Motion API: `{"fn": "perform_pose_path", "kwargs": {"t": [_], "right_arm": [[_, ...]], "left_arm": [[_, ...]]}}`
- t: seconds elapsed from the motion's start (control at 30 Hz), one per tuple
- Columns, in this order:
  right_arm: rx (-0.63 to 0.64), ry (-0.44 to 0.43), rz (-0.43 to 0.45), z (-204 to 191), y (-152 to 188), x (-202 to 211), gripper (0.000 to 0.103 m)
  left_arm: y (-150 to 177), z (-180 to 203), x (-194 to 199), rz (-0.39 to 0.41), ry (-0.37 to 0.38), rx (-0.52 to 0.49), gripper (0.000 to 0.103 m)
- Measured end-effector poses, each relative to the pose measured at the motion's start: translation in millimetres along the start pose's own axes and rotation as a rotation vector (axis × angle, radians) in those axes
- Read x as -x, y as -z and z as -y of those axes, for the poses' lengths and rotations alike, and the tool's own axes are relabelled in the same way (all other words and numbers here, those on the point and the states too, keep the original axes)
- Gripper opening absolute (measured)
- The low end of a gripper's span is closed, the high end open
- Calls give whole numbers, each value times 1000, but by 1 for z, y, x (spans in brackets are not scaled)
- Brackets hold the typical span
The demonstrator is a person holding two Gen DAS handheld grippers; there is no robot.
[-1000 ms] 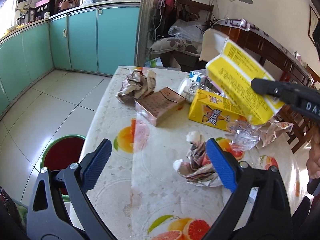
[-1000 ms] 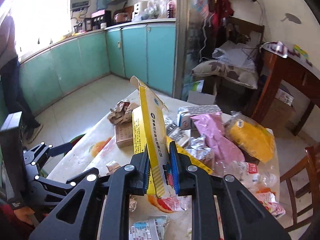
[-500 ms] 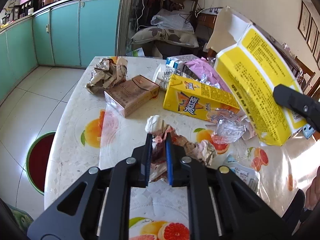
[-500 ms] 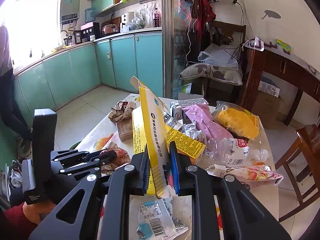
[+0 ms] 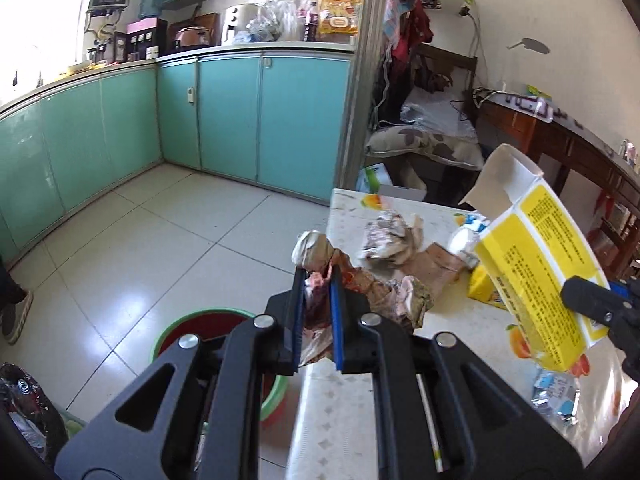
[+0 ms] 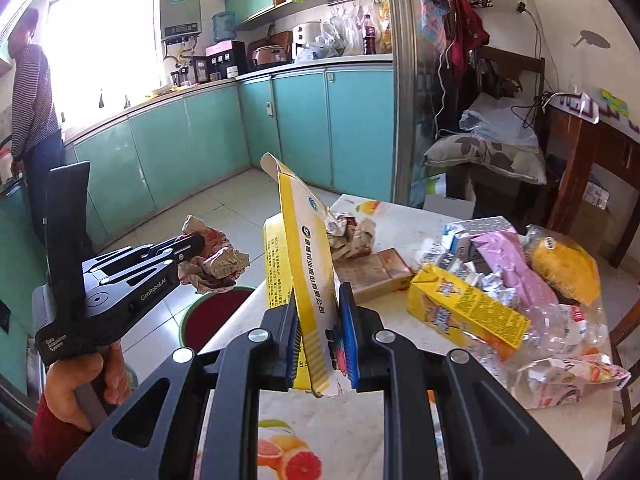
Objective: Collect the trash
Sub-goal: 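Grasp the crumpled paper wrapper with the left gripper while the right holds the box, then open the left gripper over the red bucket, dropping the wrapper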
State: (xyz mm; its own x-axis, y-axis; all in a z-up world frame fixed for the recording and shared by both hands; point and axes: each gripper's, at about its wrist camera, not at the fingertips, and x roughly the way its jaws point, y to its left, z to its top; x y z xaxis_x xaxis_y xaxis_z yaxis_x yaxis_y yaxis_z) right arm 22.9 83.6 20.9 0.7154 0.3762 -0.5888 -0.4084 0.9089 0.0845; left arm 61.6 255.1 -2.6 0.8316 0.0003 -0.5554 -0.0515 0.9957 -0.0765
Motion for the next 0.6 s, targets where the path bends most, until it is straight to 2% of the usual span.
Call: {"fn": "perform_pose_path", "kwargs": {"t": [0.1, 0.3, 0.47, 0.6], "right_arm": [[-15, -53, -36, -16, -5, -26, 17], [-42, -145, -118, -49, -16, -86, 17], [-101, -253, -209, -74, -34, -144, 17], [-98, -275, -244, -89, -46, -173, 18]], "left_arm": [[7, -34, -17, -33, -99, 25, 11], [32, -97, -57, -171, -185, 116, 11], [47, -126, -78, -255, -196, 179, 11], [54, -139, -88, -295, -194, 208, 12]]}}
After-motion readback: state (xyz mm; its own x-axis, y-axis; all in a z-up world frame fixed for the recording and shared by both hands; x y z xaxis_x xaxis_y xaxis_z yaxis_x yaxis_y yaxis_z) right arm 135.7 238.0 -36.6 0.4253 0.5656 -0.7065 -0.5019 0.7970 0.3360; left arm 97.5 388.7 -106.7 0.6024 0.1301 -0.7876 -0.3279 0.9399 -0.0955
